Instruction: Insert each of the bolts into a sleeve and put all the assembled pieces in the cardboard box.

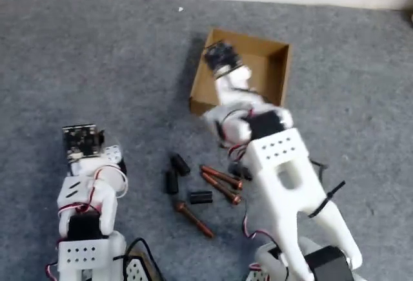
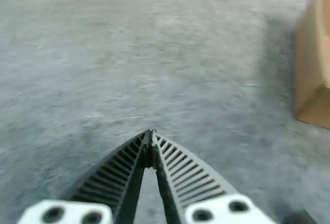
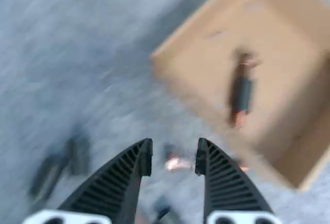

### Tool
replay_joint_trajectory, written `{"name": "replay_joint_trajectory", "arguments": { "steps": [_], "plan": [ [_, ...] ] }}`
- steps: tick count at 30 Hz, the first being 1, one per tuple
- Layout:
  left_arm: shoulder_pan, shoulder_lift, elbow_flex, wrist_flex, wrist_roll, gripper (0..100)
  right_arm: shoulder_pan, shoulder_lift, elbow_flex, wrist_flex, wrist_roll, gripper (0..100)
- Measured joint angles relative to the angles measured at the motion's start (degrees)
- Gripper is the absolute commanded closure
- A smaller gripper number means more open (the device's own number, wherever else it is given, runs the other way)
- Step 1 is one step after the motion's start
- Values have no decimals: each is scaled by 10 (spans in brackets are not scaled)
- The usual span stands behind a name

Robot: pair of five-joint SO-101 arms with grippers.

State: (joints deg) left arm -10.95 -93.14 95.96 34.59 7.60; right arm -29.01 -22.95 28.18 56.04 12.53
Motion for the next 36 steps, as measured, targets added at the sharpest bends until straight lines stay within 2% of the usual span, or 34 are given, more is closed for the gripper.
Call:
{"name": "replay_joint_trajectory", "arguments": {
  "steps": [7, 15, 22, 36],
  "plan": [
    [-73, 0, 0, -20, 0, 979, -93, 40, 1, 44, -45, 868],
    [-79, 0, 0, -23, 0, 979, -175, 171, 1, 44, -46, 868],
    [-79, 0, 0, -23, 0, 979, -183, 253, 1, 7, -46, 868],
    [-79, 0, 1, -23, 0, 979, -178, 257, -32, -7, -27, 868]
  ]
}}
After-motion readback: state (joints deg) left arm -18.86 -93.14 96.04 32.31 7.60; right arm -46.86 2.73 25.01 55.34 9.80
